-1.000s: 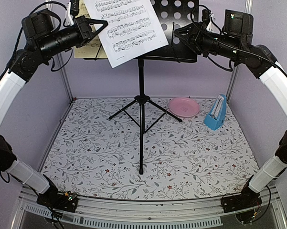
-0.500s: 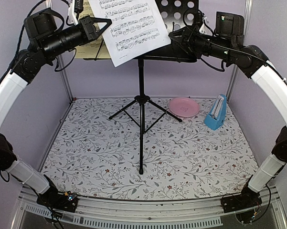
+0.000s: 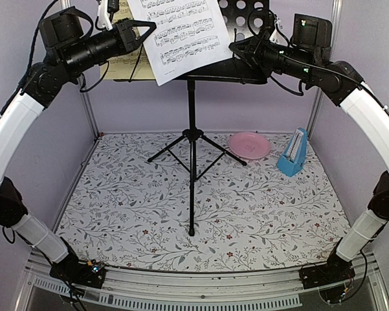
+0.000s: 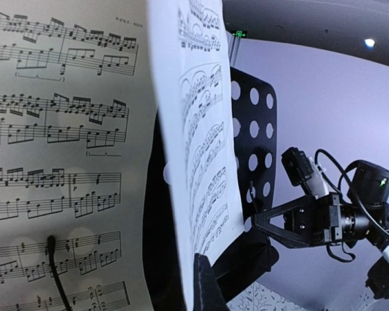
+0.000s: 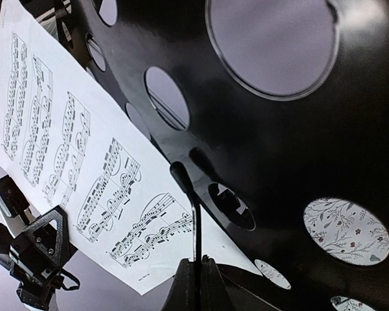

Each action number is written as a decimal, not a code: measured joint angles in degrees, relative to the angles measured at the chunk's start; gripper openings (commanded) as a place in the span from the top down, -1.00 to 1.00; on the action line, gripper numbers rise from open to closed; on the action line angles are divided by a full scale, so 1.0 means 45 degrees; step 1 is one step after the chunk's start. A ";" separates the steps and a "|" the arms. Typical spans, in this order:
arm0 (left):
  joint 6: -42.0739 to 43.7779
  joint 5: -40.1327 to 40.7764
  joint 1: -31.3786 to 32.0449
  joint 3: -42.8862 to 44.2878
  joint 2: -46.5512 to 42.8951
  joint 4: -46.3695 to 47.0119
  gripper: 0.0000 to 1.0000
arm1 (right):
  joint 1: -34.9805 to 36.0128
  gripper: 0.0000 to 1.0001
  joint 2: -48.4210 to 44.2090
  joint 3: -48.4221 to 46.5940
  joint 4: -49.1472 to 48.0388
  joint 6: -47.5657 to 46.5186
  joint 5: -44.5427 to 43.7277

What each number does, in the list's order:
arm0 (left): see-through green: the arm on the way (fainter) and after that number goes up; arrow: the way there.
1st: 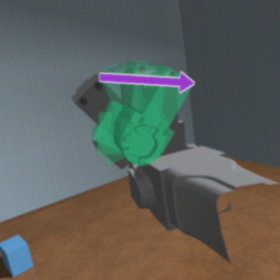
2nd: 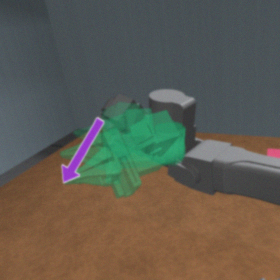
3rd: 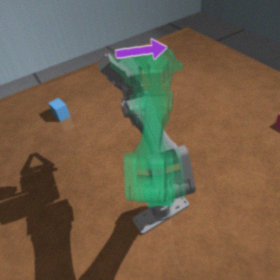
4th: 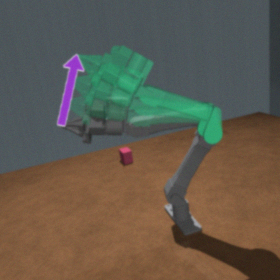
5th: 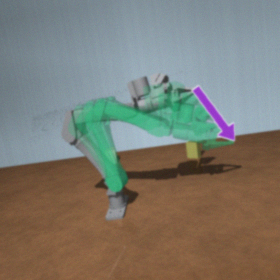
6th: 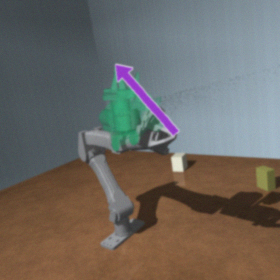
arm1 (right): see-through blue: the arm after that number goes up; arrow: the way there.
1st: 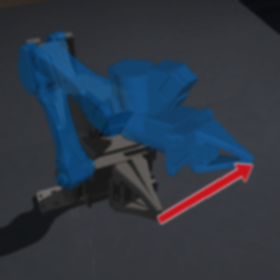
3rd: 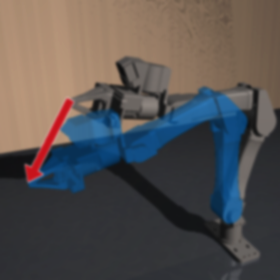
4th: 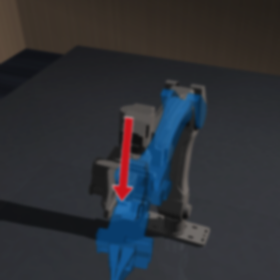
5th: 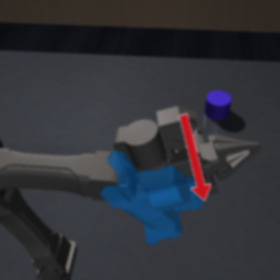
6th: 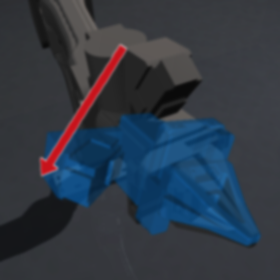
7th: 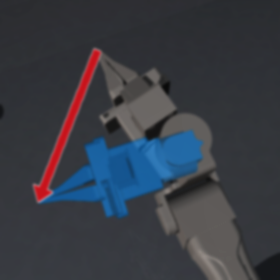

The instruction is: Set up the instrument practice props

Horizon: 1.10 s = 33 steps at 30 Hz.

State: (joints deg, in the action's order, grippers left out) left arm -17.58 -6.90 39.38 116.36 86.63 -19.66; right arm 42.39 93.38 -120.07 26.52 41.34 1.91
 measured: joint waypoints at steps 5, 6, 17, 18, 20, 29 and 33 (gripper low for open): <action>0.0355 -0.0214 0.0005 0.0724 0.0359 -0.0087 1.00 | 0.0073 1.00 0.0005 0.0000 -0.0058 -0.0408 0.0005; 0.0437 -0.0379 0.0000 0.0957 0.0500 -0.0136 1.00 | 0.0083 1.00 0.0005 0.0005 -0.0097 -0.0534 0.0015; 0.1229 -0.1763 0.0126 0.2113 0.2055 -0.0481 1.00 | 0.0447 1.00 0.0000 0.0369 -0.0767 -0.2132 0.0087; 0.1263 -0.1807 0.0151 0.2137 0.2147 -0.0486 1.00 | 0.0486 1.00 0.0000 0.0398 -0.0826 -0.2327 0.0131; 0.1404 -0.1957 0.0228 0.2186 0.2341 -0.0476 1.00 | 0.0544 1.00 0.0000 0.0471 -0.0942 -0.2535 0.0175; 0.2108 -0.2579 0.0452 0.3492 0.3254 -0.0194 1.00 | 0.0607 1.00 0.0000 0.0797 -0.1345 -0.3016 0.0316; 0.2438 -0.2968 0.0476 0.4561 0.3939 -0.0155 1.00 | 0.0612 1.00 0.0000 0.0801 -0.1345 -0.3060 0.0321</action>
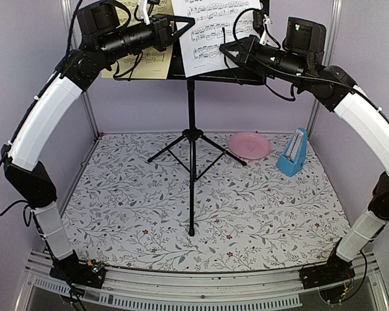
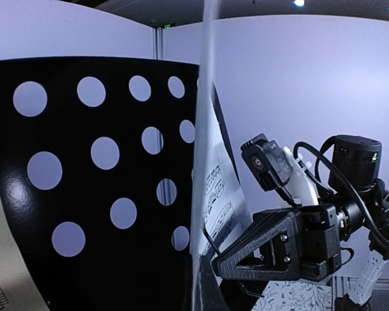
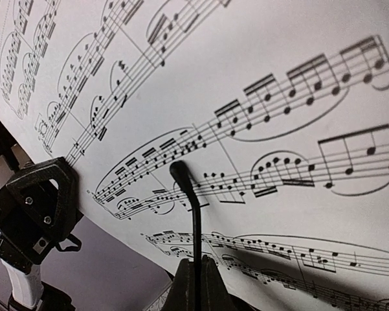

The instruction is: Set up the instrument practice props

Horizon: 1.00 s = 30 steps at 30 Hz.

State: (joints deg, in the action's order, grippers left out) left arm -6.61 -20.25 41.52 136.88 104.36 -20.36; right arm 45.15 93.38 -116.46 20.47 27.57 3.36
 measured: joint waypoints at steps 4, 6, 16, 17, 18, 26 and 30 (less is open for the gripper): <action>0.0291 -0.0170 0.0034 0.0267 0.0325 -0.0019 1.00 | 0.0010 1.00 0.0000 0.0000 0.0000 -0.0005 -0.0005; 0.0481 -0.0223 0.0044 0.0359 0.0476 -0.0029 1.00 | 0.0015 1.00 0.0000 0.0000 0.0000 -0.0005 -0.0005; 0.1248 -0.0136 0.0238 0.0860 0.0903 -0.0073 0.94 | 0.0044 0.37 0.0000 -0.0005 -0.0073 -0.0146 0.0044; 0.1345 -0.0083 0.0257 0.0860 0.0903 -0.0083 0.92 | 0.0044 0.31 0.0000 -0.0005 -0.0078 -0.0107 0.0039; 0.1404 -0.0019 0.0272 0.0860 0.0903 -0.0087 0.88 | 0.0049 0.28 0.0000 -0.0005 -0.0083 -0.0180 0.0063; 0.1608 0.0267 0.0301 0.0860 0.0903 -0.0112 0.44 | 0.0049 -0.05 -0.0398 -0.0019 -0.0073 -0.0500 0.0092; 0.1554 0.0534 0.0311 0.0699 0.0801 -0.0063 0.32 | 0.0049 -0.11 -0.1039 -0.0019 -0.0058 -0.0801 0.0019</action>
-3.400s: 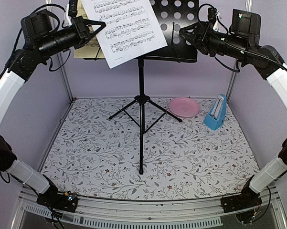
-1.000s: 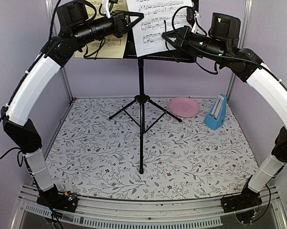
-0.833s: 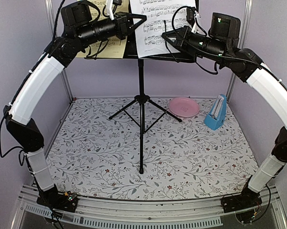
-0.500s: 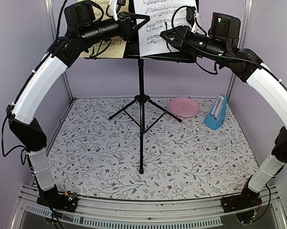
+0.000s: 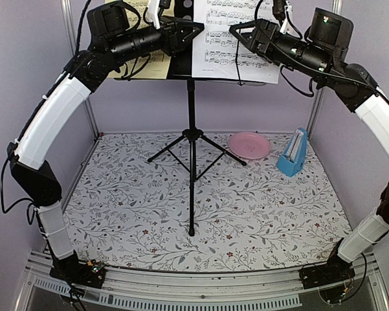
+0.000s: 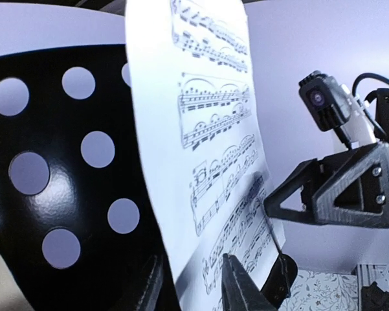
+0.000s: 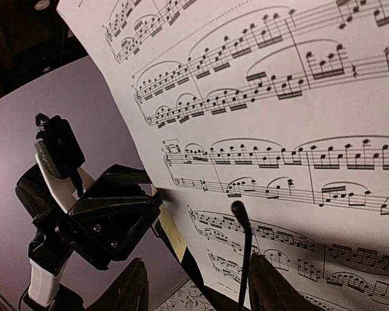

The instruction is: Set up the instrument practice props

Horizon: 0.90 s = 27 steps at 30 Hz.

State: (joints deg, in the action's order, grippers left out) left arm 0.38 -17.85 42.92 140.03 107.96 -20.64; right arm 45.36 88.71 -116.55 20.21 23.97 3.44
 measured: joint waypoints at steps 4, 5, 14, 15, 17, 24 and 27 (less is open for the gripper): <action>-0.0194 0.0364 0.0010 -0.0850 -0.0515 0.0068 0.29 | 0.0005 -0.12 -0.0792 0.0087 -0.0044 -0.0248 -0.0219; -0.0262 0.0432 0.0015 -0.1054 -0.0656 0.0078 0.28 | 0.0000 -0.13 -0.1088 0.0160 -0.0068 -0.0316 -0.0330; -0.0607 0.0981 0.0126 -0.1753 -0.1219 0.0257 0.14 | -0.0427 -0.15 -0.2613 0.1141 -0.0078 -0.0534 -0.0879; -0.0622 0.1044 0.0160 -0.1821 -0.1234 0.0282 0.13 | -0.0452 -0.15 -0.2705 0.1248 -0.0019 -0.0539 -0.0913; -0.0641 0.1171 0.0219 -0.1894 -0.1263 0.0311 0.10 | -0.0520 -0.13 -0.2856 0.1404 0.0175 -0.0573 -0.1030; -0.0767 0.1617 0.0461 -0.2030 -0.1413 0.0350 -0.03 | -0.0996 -0.10 -0.3823 0.2215 0.0981 -0.0384 -0.2147; -0.0767 0.1826 0.0622 -0.2093 -0.1443 0.0359 -0.05 | -0.1409 -0.11 -0.4206 0.2560 0.1302 -0.0170 -0.2545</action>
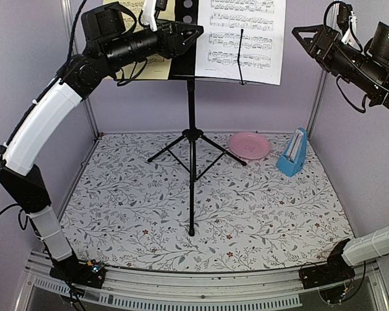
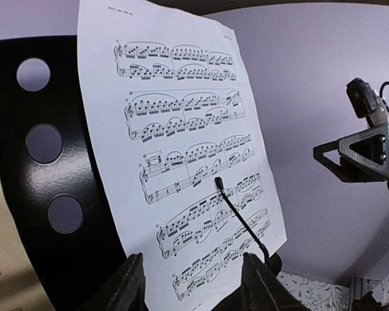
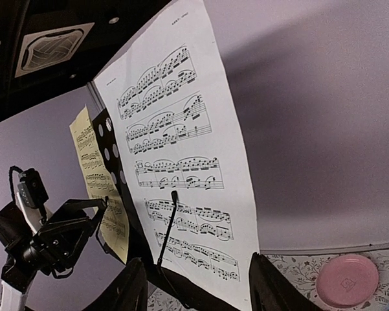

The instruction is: Set up the instrument practice props

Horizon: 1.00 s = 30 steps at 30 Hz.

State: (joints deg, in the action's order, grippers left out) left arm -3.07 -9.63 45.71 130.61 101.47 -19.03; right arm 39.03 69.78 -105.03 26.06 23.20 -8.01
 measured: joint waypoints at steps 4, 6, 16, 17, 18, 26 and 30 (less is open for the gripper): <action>-0.0015 0.0316 0.0185 -0.0068 0.0000 0.0005 -0.17 | -0.0593 -0.13 0.0005 0.0044 0.0112 0.0194 -0.0068; -0.0063 0.0549 0.0257 -0.0151 -0.0024 0.0039 -0.19 | -0.0865 -0.13 0.0126 0.0063 0.0112 0.0272 0.0010; -0.0476 0.2176 0.0369 -0.0777 -0.0291 0.0063 -0.22 | -0.2195 -0.12 0.0899 0.0695 -0.0272 0.0330 0.1428; -0.0525 0.2297 0.0369 -0.0777 -0.0296 0.0063 -0.22 | -0.2312 -0.11 0.0957 0.0763 -0.0384 0.0340 0.1622; -0.0568 0.2346 0.0369 -0.0777 -0.0296 0.0063 -0.22 | -0.2414 -0.09 0.0996 0.0826 -0.0481 0.0355 0.1807; -0.0724 0.2599 0.0369 -0.0777 -0.0291 0.0068 -0.24 | -0.2943 0.08 0.1224 0.1005 -0.1370 0.0597 0.2968; -0.0714 0.2628 0.0369 -0.0758 -0.0155 0.0083 -0.24 | -0.2958 0.15 0.1491 0.1005 -0.1613 0.0622 0.3395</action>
State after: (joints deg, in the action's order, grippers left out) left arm -6.28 2.20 47.37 127.20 100.77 -18.65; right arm 25.71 76.49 -100.51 18.81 26.00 7.27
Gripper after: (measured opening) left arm 0.618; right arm 0.449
